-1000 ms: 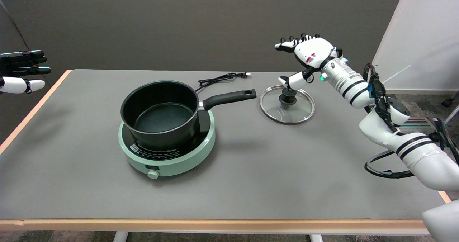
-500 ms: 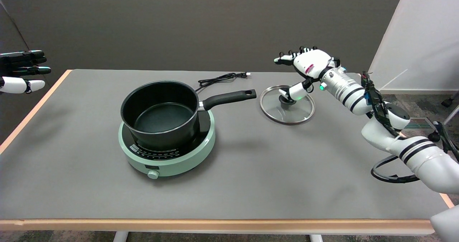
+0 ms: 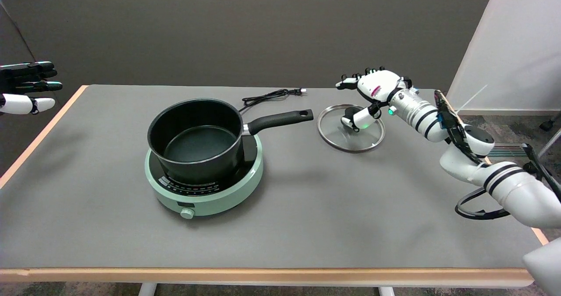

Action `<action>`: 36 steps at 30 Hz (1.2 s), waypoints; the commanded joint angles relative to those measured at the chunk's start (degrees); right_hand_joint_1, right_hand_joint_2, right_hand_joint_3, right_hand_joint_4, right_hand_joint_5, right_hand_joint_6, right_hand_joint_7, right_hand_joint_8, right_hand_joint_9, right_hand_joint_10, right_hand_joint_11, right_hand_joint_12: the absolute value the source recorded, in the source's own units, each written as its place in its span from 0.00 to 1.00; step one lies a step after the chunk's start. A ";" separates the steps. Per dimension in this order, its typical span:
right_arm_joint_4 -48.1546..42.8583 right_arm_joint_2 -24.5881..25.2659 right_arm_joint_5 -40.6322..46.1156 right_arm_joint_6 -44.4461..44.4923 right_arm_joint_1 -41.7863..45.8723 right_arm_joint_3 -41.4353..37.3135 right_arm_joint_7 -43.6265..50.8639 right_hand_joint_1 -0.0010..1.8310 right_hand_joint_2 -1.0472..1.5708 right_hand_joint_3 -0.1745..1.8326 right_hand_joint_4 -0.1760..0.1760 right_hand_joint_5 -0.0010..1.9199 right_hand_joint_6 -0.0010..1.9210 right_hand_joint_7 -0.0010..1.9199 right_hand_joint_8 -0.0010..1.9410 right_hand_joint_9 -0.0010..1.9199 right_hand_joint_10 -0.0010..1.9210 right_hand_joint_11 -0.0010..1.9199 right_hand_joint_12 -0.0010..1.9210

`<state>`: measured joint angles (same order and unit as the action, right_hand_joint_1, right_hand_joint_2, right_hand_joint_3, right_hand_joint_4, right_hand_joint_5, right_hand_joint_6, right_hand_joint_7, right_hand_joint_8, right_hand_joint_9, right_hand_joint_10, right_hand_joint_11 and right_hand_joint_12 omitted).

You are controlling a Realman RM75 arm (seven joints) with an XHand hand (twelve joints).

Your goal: Pick up the pot lid.

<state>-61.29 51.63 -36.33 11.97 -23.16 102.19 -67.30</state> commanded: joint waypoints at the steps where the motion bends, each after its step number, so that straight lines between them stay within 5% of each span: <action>1: 8.15 -0.86 -0.55 0.23 -7.01 7.68 -6.66 0.34 0.61 0.53 0.88 0.19 0.09 0.28 0.10 0.32 0.20 0.19 0.30; 36: 11.03 -2.70 -3.43 -0.08 -7.65 10.62 -6.66 0.43 0.62 0.55 1.00 0.31 0.16 0.36 0.12 0.35 0.25 0.20 0.31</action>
<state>-50.90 50.00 -38.77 11.92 -31.04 112.32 -73.60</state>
